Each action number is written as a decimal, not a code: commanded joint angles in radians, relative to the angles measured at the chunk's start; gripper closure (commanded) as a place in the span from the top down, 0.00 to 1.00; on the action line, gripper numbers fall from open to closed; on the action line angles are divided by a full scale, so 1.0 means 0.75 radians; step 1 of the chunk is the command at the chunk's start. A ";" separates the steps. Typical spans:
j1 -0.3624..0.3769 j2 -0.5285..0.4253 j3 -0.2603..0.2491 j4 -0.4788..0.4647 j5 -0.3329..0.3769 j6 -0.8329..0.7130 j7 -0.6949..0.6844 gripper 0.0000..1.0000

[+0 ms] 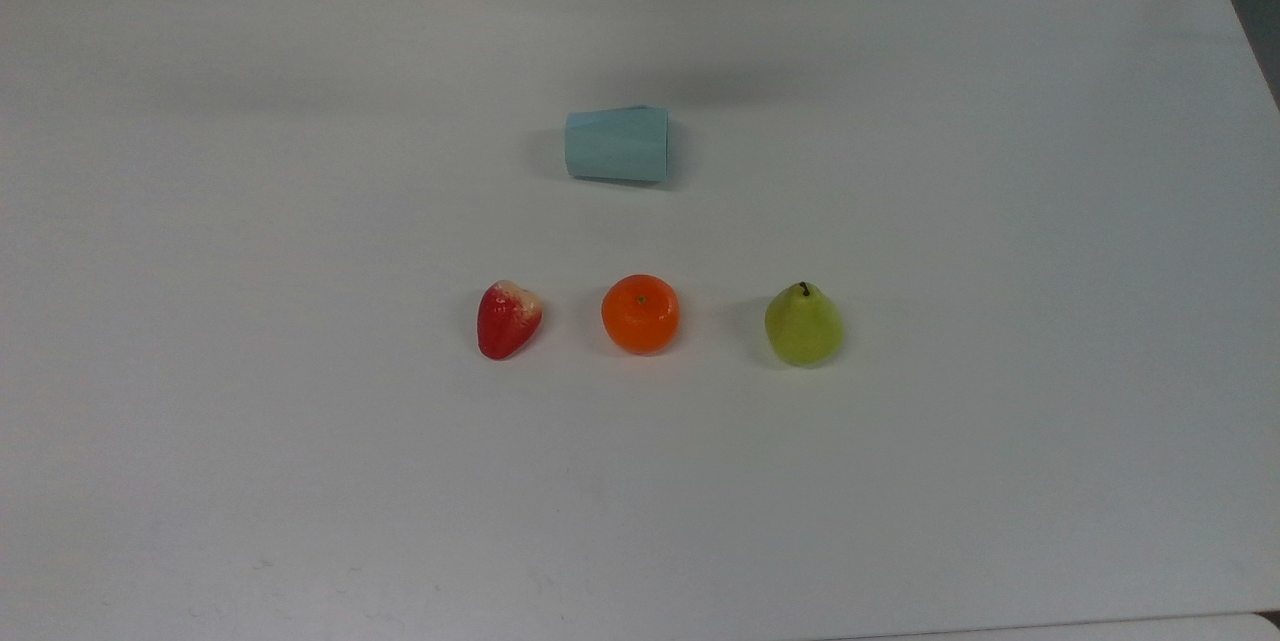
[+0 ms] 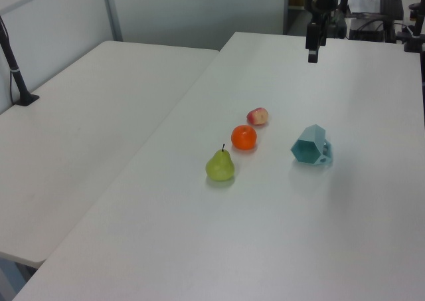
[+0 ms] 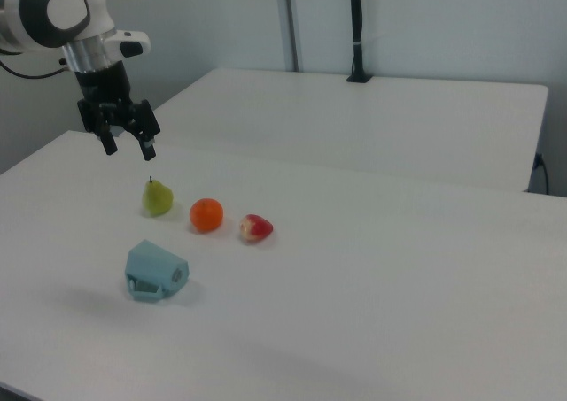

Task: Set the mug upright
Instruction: 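Move the gripper down to the light-blue mug lying on its side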

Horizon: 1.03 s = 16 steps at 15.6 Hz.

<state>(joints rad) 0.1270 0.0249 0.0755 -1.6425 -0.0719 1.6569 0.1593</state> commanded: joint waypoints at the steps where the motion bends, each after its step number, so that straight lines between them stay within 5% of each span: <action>1: -0.006 -0.041 0.002 -0.050 0.026 -0.008 -0.018 1.00; 12: 0.064 -0.025 0.024 -0.080 -0.014 -0.006 -0.004 1.00; 16: 0.235 0.042 0.024 -0.103 -0.298 -0.074 0.167 1.00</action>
<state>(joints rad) 0.2080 0.0286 0.0975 -1.6999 -0.1639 1.6413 0.1762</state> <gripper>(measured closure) 0.000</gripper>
